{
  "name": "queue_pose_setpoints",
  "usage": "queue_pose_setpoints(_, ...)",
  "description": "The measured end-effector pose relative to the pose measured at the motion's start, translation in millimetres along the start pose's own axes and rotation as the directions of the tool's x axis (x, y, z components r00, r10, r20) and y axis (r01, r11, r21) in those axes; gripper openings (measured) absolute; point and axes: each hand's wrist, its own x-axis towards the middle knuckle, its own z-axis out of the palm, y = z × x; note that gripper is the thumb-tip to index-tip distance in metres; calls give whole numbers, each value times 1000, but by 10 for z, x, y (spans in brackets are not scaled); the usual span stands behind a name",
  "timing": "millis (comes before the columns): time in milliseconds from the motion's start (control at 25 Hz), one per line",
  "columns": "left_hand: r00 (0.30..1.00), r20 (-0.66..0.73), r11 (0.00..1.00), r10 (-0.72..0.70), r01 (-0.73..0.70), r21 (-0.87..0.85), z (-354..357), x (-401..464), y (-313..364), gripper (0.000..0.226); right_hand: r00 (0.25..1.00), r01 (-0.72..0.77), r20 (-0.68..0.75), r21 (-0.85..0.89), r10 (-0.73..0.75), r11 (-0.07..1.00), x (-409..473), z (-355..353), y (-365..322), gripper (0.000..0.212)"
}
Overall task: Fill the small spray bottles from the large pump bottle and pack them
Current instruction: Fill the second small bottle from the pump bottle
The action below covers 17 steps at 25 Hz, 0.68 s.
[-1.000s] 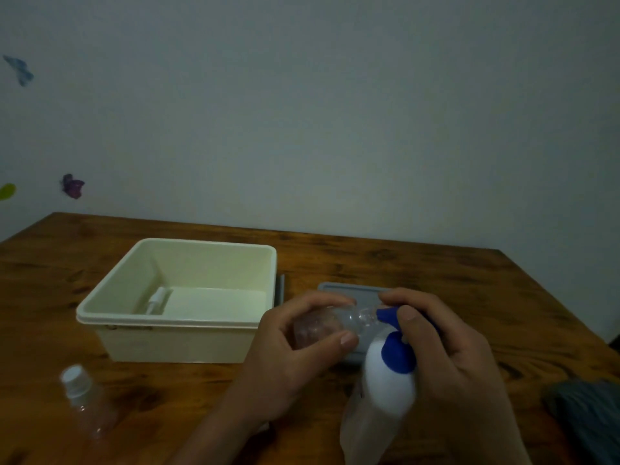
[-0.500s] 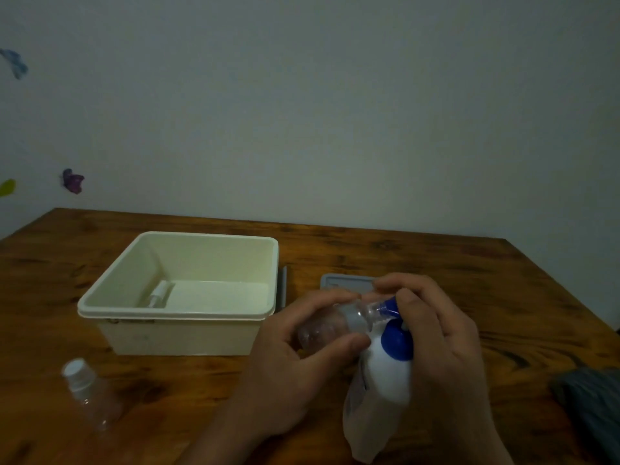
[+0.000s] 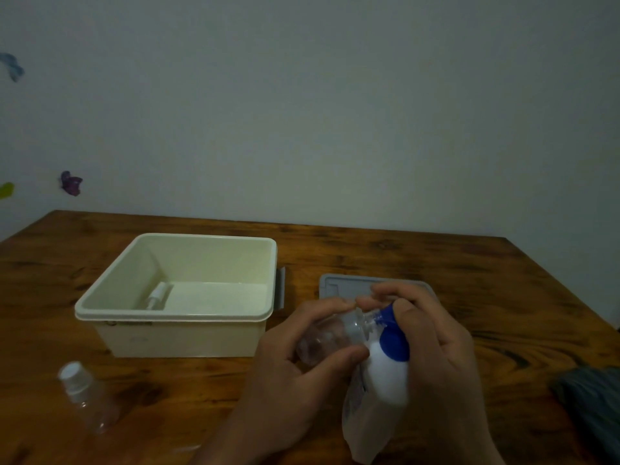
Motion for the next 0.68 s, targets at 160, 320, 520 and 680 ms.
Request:
queue_pose_setpoints(160,1000,-25,1000,-8,8,0,19,-2,-6,45,999,-44,7,45,43,998,4,11,-33,27)
queue_pose_setpoints(320,1000,-18,1000,-8,9,20,27,-12,12,48,999,-25,-34,67,27,997,-13,61,-19,24)
queue_pose_setpoints(520,998,10,997,-66,66,33,34,-32,26,52,998,47,-37,11,-46,999,2,27,51,29)
queue_pose_setpoints(680,997,-4,997,-71,71,40,60,-31,35,54,998,23,-59,13,-22,1000,-21,12,49,36)
